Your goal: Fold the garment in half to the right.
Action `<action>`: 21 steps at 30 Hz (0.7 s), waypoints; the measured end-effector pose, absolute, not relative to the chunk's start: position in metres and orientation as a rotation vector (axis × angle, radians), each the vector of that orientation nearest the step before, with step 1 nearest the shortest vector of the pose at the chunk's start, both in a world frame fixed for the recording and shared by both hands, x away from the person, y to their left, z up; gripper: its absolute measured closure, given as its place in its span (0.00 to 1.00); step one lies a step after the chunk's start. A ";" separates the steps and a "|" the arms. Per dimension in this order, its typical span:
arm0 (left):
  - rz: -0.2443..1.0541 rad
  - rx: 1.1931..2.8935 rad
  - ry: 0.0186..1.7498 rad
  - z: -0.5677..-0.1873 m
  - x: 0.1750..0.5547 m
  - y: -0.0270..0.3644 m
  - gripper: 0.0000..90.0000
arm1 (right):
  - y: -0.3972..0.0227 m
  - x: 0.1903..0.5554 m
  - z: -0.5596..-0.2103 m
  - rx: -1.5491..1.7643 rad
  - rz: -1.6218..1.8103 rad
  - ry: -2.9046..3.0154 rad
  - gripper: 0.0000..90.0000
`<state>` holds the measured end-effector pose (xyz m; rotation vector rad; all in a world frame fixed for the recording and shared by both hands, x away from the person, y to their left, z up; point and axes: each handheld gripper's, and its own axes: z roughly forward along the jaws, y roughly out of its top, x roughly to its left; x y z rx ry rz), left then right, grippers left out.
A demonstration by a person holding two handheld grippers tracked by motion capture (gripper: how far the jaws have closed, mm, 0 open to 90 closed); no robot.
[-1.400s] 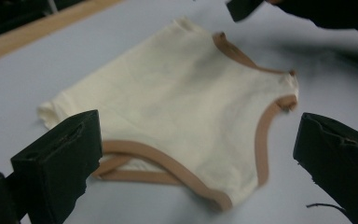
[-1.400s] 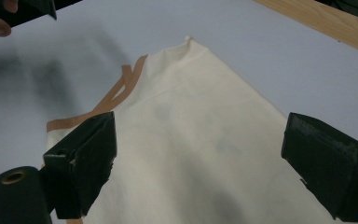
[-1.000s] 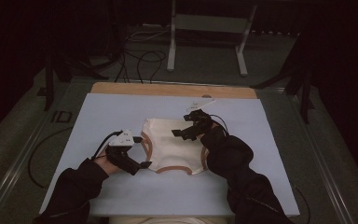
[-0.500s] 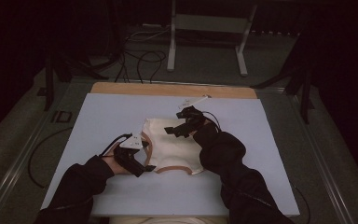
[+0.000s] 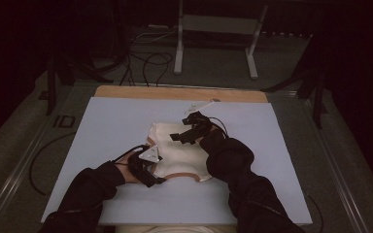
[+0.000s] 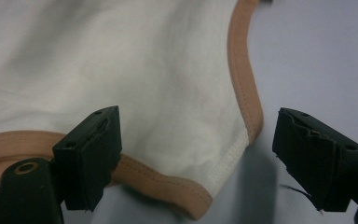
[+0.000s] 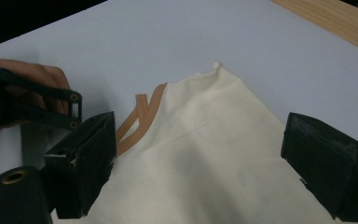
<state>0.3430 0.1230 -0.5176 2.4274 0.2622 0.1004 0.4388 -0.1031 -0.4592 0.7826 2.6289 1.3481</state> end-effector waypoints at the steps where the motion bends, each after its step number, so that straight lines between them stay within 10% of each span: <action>1: 0.100 2.427 0.262 -0.518 0.343 0.123 0.18 | -0.103 0.439 -0.459 0.783 1.348 2.629 0.11; 13: 0.204 2.422 0.297 -0.519 0.349 0.118 0.31 | -0.099 0.438 -0.458 0.769 1.326 2.648 0.11; 21: 0.214 2.402 0.310 -0.517 0.351 0.117 0.66 | -0.094 0.439 -0.457 0.755 1.326 2.647 0.12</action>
